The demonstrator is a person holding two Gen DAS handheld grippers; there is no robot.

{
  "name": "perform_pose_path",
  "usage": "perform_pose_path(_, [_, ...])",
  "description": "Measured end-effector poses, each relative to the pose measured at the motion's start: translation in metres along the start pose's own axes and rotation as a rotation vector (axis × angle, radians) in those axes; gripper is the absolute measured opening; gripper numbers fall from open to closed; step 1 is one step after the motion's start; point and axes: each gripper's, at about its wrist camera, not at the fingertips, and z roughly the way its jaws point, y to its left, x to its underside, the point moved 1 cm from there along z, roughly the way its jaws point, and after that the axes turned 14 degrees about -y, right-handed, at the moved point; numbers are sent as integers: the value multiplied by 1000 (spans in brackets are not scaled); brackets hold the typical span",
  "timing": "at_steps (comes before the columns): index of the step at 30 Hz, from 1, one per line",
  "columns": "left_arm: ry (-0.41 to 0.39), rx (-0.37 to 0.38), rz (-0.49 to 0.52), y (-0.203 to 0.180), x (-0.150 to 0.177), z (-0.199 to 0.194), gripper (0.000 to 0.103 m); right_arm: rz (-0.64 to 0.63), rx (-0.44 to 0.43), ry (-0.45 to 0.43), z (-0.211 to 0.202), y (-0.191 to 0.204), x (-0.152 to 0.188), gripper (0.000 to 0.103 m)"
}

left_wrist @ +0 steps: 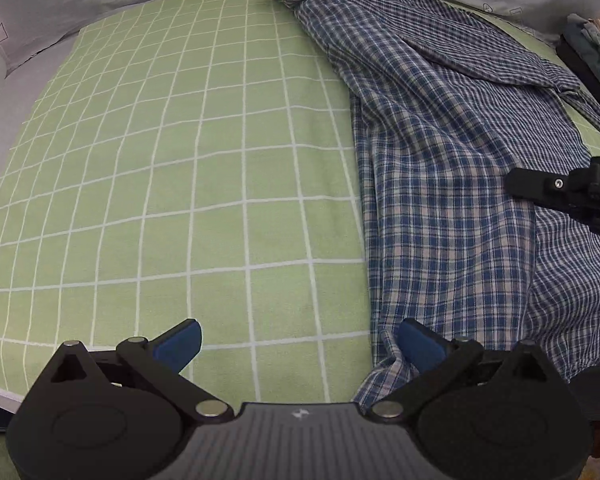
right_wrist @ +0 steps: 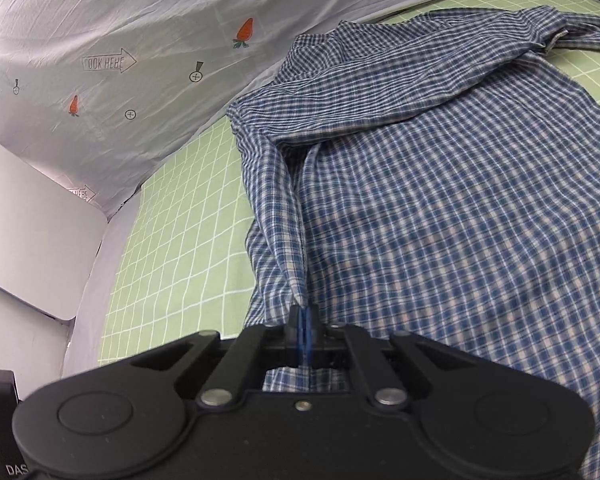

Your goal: Fold clothes

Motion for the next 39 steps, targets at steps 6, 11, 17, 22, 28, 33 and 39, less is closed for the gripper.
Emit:
perform_pose_path(6, [29,-39,-17,-7,9,0,103,1,-16,83,8,-9,4,20])
perform_pose_path(11, [48,-61,-86,-4,18,-1,103,12,-73,196,12,-12,22,30])
perform_pose_path(17, [71,-68,-125,-4,28,-6,103,18,-118,234,9,-14,30,4])
perform_pose_path(22, [70,-63,-149,-9,34,-15,103,58,-149,139,-12,-22,16,3])
perform_pose_path(28, [59,-96,-162,-14,36,-20,103,61,-74,187,-12,-37,17,21])
perform_pose_path(33, [26,-105,-250,4,34,-33,103,37,-143,277,-13,-34,31,37])
perform_pose_path(39, [31,-119,-270,4,31,-31,103,-9,-178,210,-34,-27,20,3])
